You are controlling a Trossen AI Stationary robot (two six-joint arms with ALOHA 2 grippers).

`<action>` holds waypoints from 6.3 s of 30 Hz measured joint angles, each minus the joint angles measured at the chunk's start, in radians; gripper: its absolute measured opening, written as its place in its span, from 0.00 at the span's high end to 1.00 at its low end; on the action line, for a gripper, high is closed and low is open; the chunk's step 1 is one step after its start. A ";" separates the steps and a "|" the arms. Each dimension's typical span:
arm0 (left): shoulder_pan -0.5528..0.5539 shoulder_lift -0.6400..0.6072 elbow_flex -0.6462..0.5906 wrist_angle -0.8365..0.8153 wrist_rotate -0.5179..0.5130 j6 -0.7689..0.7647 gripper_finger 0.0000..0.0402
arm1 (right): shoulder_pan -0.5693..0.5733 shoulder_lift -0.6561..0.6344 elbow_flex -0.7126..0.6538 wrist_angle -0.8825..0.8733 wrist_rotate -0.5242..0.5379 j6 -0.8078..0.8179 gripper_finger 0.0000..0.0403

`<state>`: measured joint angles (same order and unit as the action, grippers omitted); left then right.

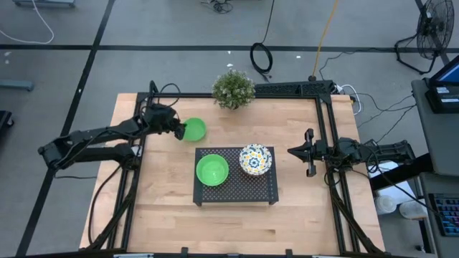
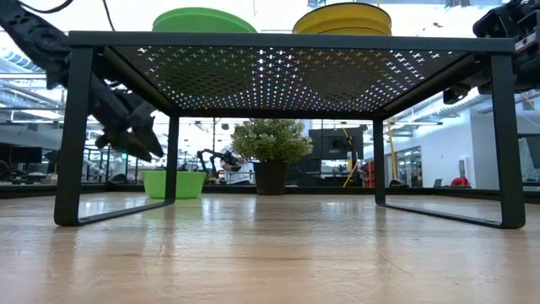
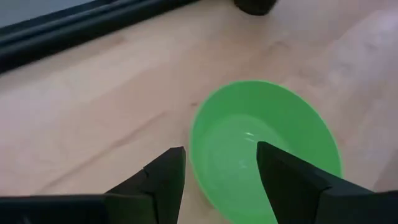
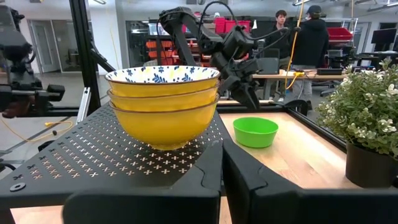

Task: Pick & Place Mini bowls
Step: Stack the green bowl on top of the green bowls on the shelf

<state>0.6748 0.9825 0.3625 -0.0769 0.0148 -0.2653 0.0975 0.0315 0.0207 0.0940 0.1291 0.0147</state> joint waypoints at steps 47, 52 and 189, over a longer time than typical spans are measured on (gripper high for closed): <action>-0.243 0.170 -0.039 0.118 -0.121 -0.156 0.50 | 0.000 0.000 0.000 0.000 0.000 0.000 1.00; -0.243 0.223 -0.007 0.132 -0.121 -0.133 0.50 | 0.000 0.000 0.000 0.000 0.000 0.000 1.00; -0.216 0.104 -0.004 -0.137 -0.295 -0.237 0.50 | 0.000 0.000 0.000 0.000 0.000 0.000 1.00</action>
<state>0.4587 1.0866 0.3584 -0.2134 -0.2798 -0.5018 0.0978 0.0315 0.0204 0.0937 0.1288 0.0147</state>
